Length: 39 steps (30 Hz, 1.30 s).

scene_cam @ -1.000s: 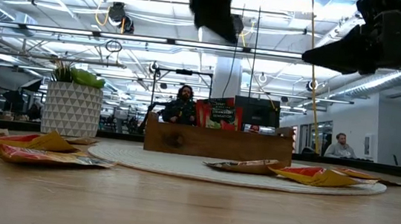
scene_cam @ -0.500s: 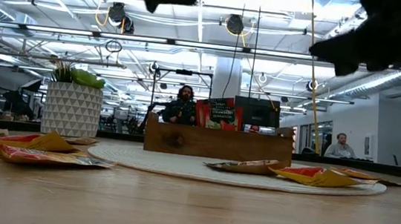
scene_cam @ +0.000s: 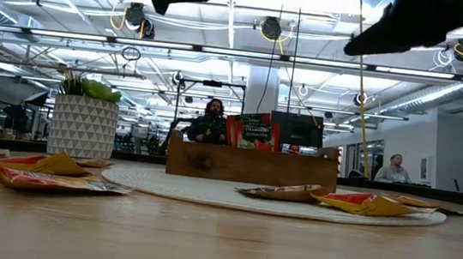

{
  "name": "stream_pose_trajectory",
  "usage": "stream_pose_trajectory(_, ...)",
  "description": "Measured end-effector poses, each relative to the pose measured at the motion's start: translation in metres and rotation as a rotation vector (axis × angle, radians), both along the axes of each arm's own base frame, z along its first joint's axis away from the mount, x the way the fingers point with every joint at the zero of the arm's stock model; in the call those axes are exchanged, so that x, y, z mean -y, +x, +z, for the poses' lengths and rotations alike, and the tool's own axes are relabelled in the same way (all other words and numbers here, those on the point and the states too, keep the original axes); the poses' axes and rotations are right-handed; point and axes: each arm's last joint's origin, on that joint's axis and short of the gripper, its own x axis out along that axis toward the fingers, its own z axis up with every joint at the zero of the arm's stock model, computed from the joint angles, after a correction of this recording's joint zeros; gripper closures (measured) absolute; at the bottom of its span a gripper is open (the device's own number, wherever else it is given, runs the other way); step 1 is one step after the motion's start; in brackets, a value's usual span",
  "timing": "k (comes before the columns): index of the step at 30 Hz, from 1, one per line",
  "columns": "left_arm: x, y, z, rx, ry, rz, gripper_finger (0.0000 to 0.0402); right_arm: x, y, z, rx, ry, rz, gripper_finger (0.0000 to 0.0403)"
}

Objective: Pick & Place Tea
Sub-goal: Put the yellow tea bag into the right section of the wooden organizer

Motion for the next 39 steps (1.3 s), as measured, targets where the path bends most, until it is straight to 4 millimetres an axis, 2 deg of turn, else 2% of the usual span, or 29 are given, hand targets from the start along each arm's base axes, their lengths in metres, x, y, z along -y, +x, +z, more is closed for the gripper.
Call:
stream_pose_trajectory(3,0.0,0.0,0.0,0.003,0.0,0.0,0.0364,-0.008,0.017,0.002,-0.281,0.105,-0.091,0.0342)
stream_pose_trajectory(7,0.0,0.0,0.0,0.002,-0.001,-0.001,0.0364,0.0,0.032,-0.021,-0.692,0.244,-0.328,0.0291)
stream_pose_trajectory(11,0.0,0.0,0.0,0.002,0.0,-0.001,0.0364,0.018,0.041,-0.043,-0.883,0.412,-0.562,0.0241)
stream_pose_trajectory(15,0.0,0.0,0.0,0.002,-0.001,-0.001,0.0364,0.025,0.048,-0.054,-0.87,0.477,-0.634,0.0219)
stream_pose_trajectory(20,0.0,0.0,0.0,0.002,0.0,-0.001,0.0364,0.035,0.055,-0.063,-0.78,0.517,-0.65,0.0218)
stream_pose_trajectory(25,0.0,0.0,0.0,0.002,0.0,-0.001,0.0364,0.044,0.045,-0.08,-0.795,0.568,-0.725,0.0226)
stream_pose_trajectory(31,0.0,0.0,0.0,0.0,0.0,-0.001,0.0364,0.043,0.032,-0.099,-0.8,0.643,-0.76,0.0229)
stream_pose_trajectory(39,0.0,0.0,0.0,0.0,0.0,-0.002,0.0364,0.038,0.025,-0.103,-0.848,0.667,-0.77,0.0238)
